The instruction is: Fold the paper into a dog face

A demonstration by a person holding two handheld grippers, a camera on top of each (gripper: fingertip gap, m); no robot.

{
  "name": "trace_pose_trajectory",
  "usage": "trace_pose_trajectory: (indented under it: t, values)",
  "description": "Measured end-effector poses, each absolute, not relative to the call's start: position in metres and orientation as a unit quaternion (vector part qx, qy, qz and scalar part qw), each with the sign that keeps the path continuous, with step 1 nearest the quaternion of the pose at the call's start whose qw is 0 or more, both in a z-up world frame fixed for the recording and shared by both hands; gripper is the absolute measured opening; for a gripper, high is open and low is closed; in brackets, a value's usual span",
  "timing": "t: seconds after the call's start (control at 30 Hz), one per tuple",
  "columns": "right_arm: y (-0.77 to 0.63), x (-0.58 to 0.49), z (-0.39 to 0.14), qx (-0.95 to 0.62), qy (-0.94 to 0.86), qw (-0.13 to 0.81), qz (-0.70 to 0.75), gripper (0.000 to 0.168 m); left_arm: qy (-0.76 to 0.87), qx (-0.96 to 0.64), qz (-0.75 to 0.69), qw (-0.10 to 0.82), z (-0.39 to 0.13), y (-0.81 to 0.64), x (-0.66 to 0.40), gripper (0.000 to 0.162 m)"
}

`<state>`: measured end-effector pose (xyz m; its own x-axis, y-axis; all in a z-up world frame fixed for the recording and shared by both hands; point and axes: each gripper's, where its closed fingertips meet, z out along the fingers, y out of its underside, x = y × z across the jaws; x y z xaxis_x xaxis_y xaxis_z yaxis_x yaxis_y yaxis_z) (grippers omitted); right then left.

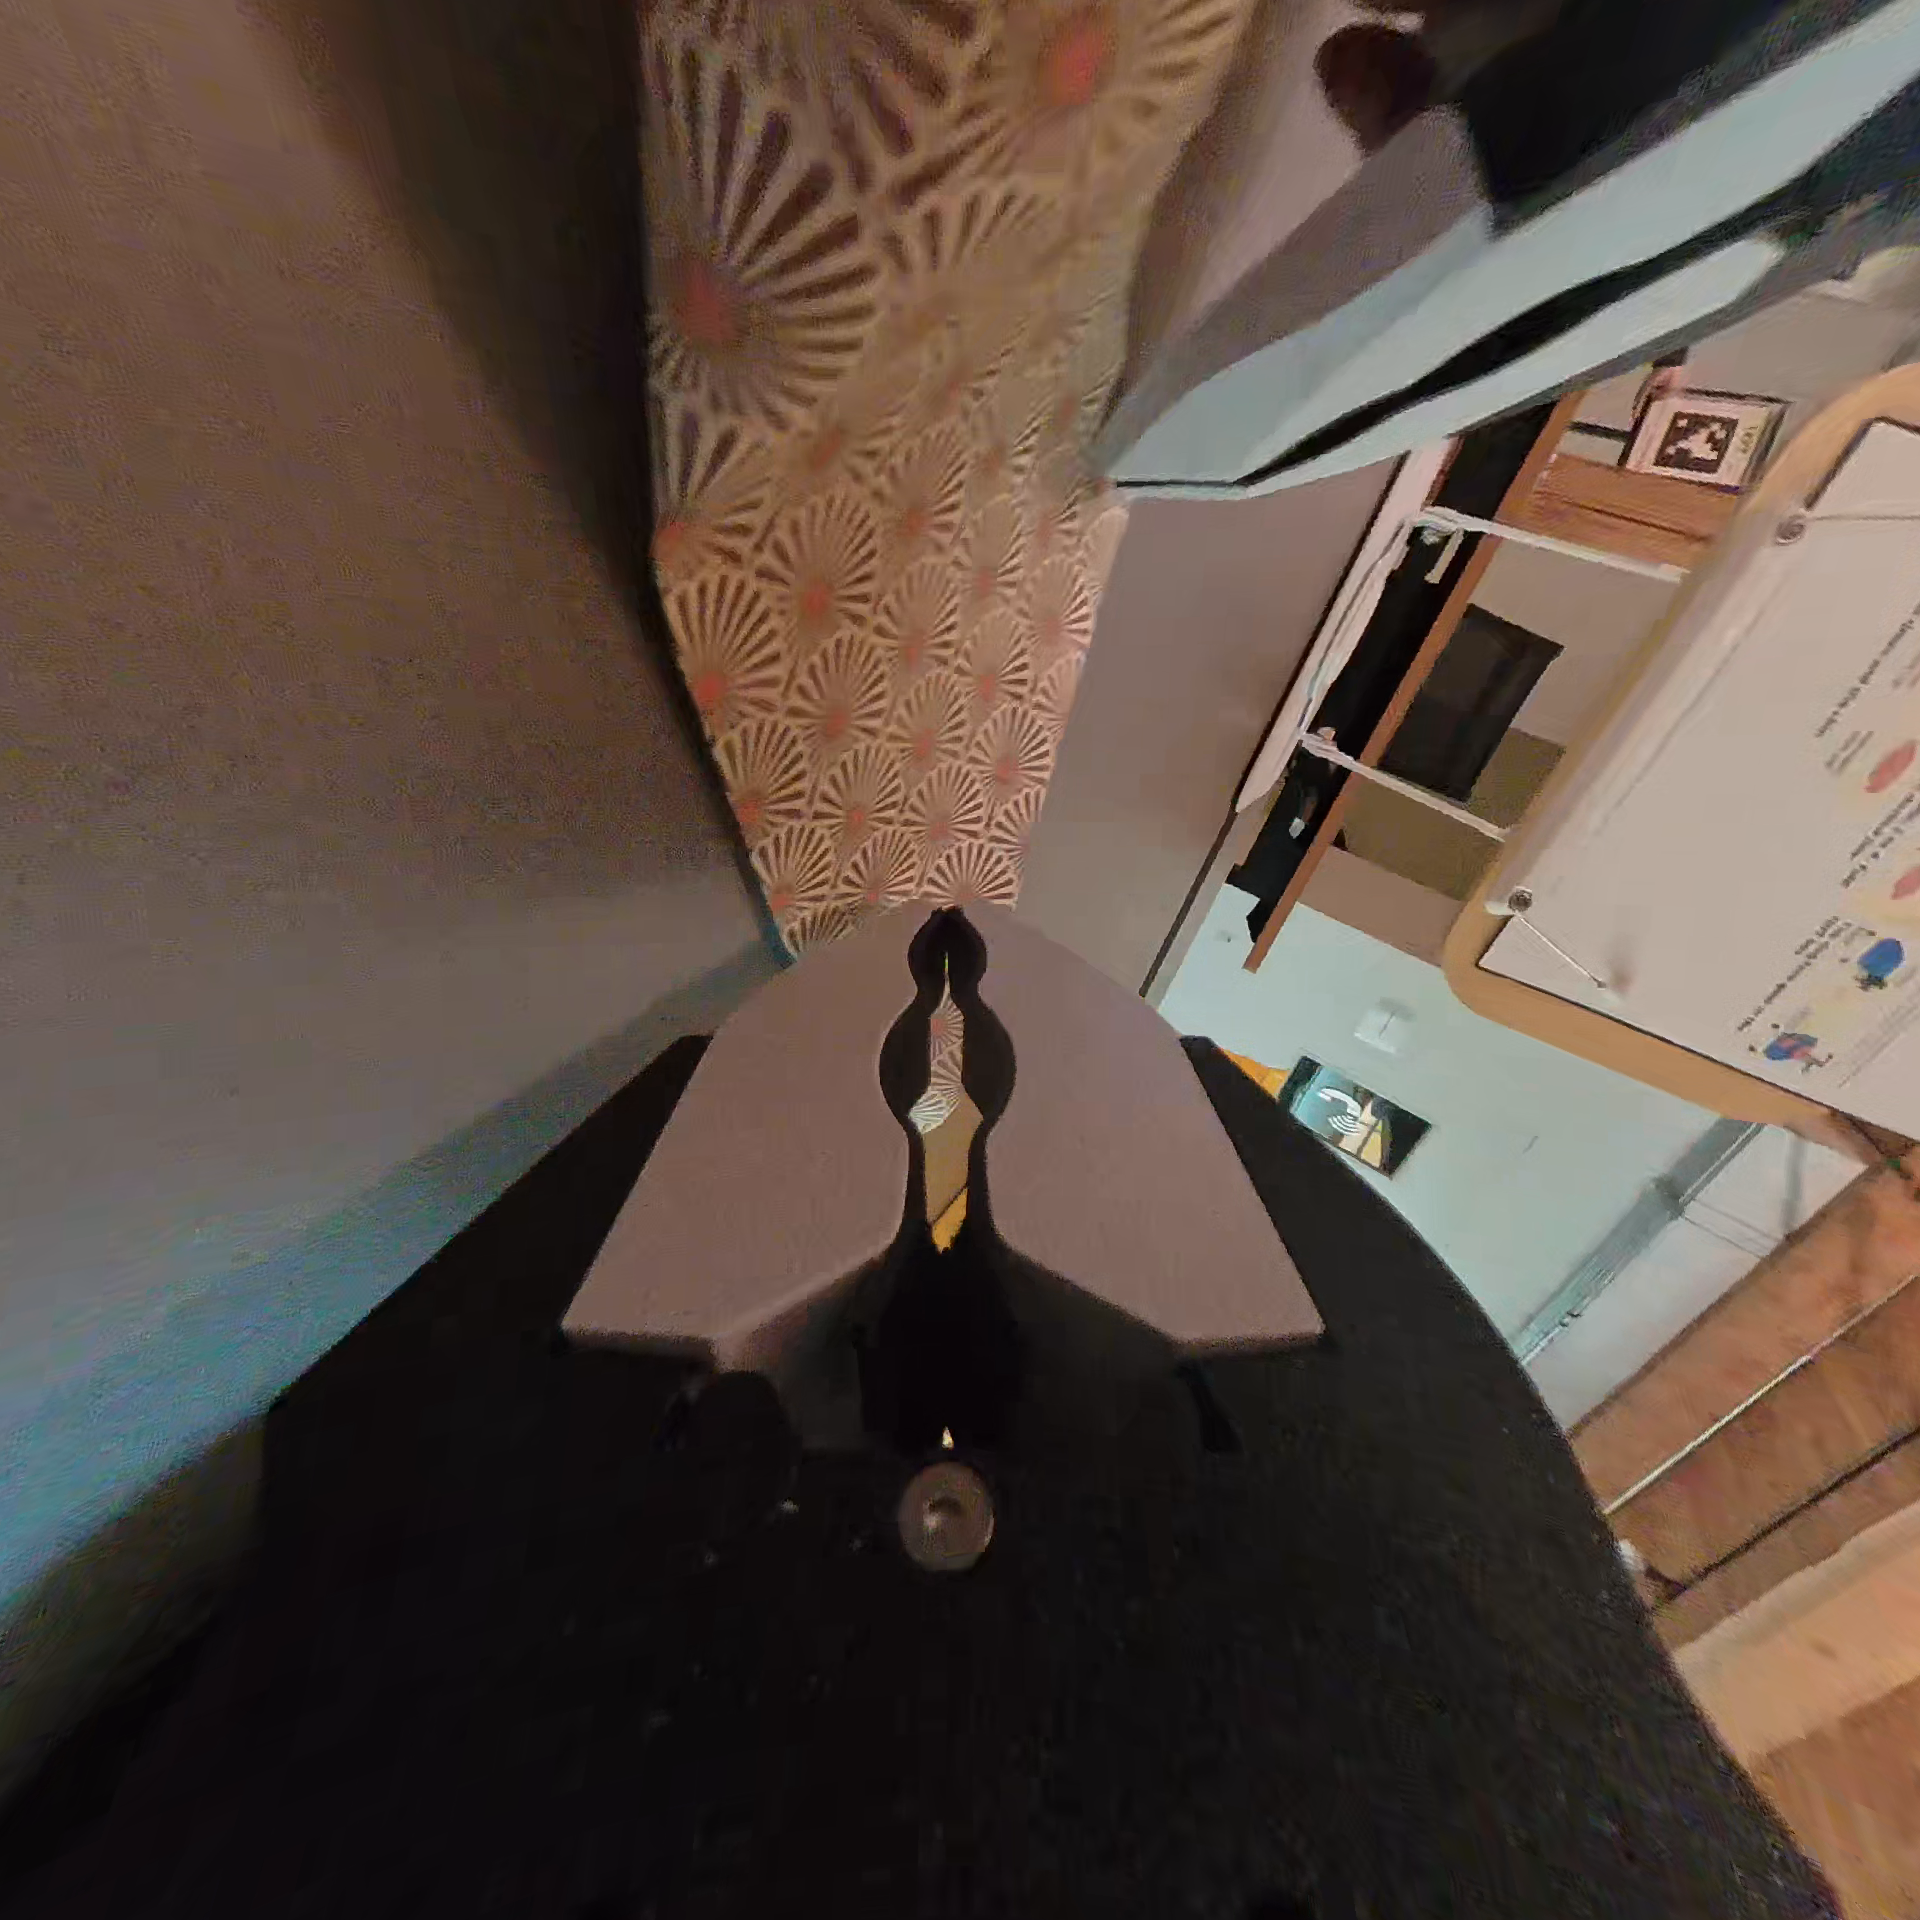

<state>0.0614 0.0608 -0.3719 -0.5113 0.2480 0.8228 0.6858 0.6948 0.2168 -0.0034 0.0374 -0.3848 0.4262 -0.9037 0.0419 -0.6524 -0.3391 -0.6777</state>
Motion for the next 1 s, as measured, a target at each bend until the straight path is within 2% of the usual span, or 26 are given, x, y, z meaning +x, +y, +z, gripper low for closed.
trace_pose_trajectory:
  t: [0.2, 0.33, 0.4, 0.53, 0.67, 0.73, 0.8, 0.9, 1.0]
  values:
    - [0.122, 0.106, -0.378, -0.315, -0.821, 0.336, -0.337, 0.0, 0.476, -0.799, -0.212, 0.3, -0.385, 0.035, -0.013, 0.001]
    - [0.113, 0.079, -0.352, -0.289, -0.811, 0.421, -0.285, 0.0, 0.46, -0.805, -0.216, 0.306, -0.385, 0.033, -0.02, 0.001]
    - [0.083, 0.055, -0.36, -0.231, -0.837, 0.439, -0.231, 0.0, 0.46, -0.805, -0.215, 0.306, -0.385, 0.033, -0.02, 0.001]
    - [0.084, 0.05, -0.376, -0.188, -0.843, 0.424, -0.271, 0.0, 0.458, -0.806, -0.216, 0.307, -0.385, 0.033, -0.021, 0.001]
    - [0.13, 0.086, -0.378, -0.275, -0.821, 0.368, -0.339, 0.0, 0.461, -0.804, -0.215, 0.307, -0.385, 0.033, -0.021, 0.001]
    - [0.138, 0.092, -0.38, -0.329, -0.818, 0.352, -0.315, 0.0, 0.462, -0.804, -0.217, 0.307, -0.385, 0.032, -0.021, 0.001]
    - [0.145, 0.092, -0.371, -0.332, -0.804, 0.371, -0.326, 0.0, 0.459, -0.805, -0.22, 0.306, -0.385, 0.033, -0.021, 0.001]
    - [0.102, 0.061, -0.368, -0.279, -0.828, 0.43, -0.227, 0.0, 0.46, -0.805, -0.218, 0.306, -0.384, 0.033, -0.021, 0.001]
    - [0.099, 0.055, -0.38, -0.252, -0.841, 0.411, -0.246, 0.0, 0.461, -0.805, -0.216, 0.306, -0.384, 0.033, -0.021, 0.001]
